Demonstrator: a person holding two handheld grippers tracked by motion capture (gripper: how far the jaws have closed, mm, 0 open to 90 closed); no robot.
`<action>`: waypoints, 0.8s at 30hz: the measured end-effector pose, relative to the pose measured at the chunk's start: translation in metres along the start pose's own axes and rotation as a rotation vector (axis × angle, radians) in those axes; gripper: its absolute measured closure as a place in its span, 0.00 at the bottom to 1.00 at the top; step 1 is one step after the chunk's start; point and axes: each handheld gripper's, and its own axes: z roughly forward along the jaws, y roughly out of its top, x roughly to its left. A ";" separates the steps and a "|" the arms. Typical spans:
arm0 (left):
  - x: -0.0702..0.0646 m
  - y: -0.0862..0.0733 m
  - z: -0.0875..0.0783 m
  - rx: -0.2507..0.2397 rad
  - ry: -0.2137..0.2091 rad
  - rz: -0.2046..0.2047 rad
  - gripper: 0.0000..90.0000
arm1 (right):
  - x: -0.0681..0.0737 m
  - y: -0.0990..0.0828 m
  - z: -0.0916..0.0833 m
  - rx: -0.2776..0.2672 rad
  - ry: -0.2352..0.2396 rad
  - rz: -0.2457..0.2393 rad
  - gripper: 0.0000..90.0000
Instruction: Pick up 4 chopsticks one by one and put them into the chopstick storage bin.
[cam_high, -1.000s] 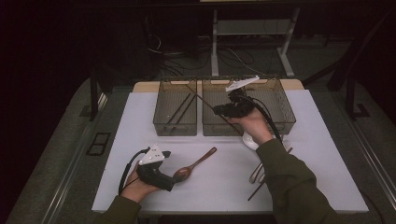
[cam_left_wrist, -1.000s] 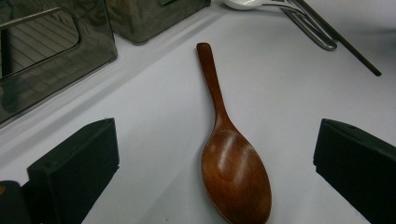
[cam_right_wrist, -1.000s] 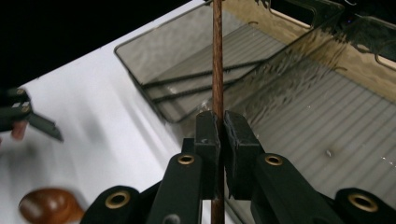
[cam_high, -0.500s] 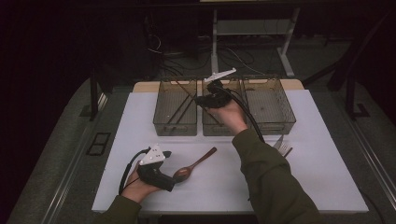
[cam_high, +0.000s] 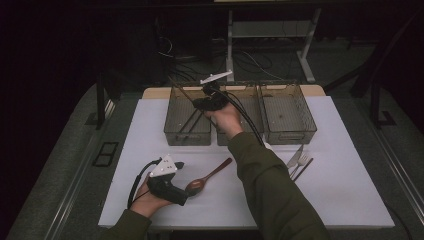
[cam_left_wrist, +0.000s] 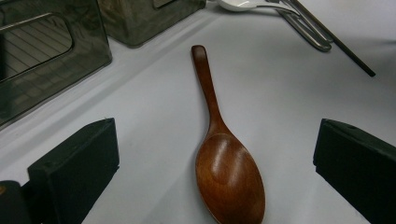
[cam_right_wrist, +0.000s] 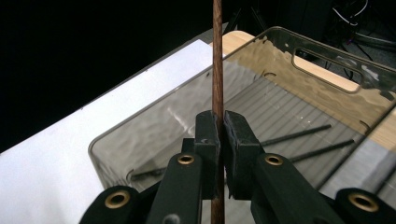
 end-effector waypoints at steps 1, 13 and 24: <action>0.000 0.000 0.000 0.001 0.000 0.001 0.00 | 0.001 0.001 0.002 0.001 0.000 0.002 0.93; -0.001 0.001 0.001 0.007 -0.008 0.017 0.00 | 0.010 0.012 0.028 -0.018 0.012 -0.004 0.93; -0.003 0.002 0.002 0.009 -0.017 0.017 0.00 | 0.008 -0.006 0.051 0.044 0.004 -0.006 0.93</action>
